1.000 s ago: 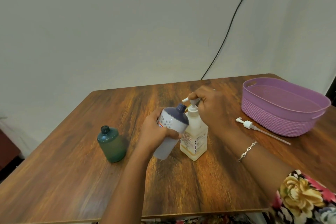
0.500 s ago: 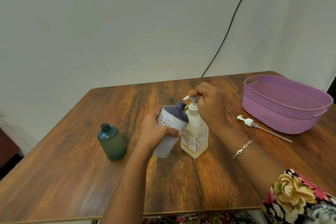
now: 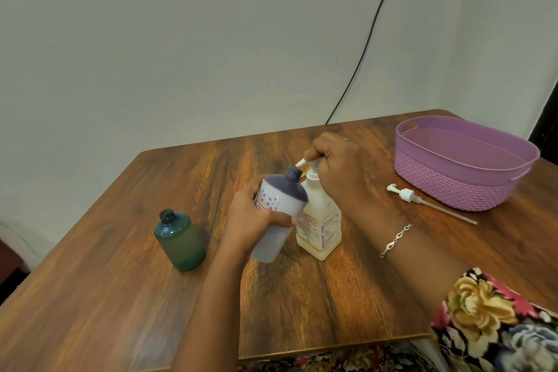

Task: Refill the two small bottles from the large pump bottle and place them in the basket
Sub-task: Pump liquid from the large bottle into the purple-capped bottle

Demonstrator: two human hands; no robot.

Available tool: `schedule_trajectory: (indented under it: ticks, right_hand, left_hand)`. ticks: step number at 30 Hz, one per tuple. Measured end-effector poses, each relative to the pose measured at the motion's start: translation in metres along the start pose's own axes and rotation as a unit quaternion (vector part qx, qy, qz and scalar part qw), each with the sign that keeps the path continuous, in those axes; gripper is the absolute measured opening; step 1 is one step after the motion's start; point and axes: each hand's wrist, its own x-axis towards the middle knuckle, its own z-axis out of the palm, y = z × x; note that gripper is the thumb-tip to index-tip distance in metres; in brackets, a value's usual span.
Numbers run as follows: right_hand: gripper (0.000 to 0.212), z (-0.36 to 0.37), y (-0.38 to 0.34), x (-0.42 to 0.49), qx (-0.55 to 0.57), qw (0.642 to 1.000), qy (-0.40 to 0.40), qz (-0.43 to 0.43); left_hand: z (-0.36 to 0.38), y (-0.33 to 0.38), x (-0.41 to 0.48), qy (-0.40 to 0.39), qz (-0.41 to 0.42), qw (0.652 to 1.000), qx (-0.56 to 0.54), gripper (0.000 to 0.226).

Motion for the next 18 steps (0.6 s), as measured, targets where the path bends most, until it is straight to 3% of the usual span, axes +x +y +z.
schedule_trajectory:
  ticks: [11, 18]
  right_hand:
    - [0.022, -0.009, -0.004, 0.005, 0.036, 0.999, -0.014, 0.01]
    - [0.019, -0.001, 0.002, -0.015, 0.003, 1.0, 0.006, -0.02]
  left_hand:
    - [-0.003, 0.003, 0.0, -0.004, -0.002, 1.0, 0.017, 0.063]
    - [0.0, 0.001, 0.0, -0.006, -0.007, 1.0, 0.018, 0.063]
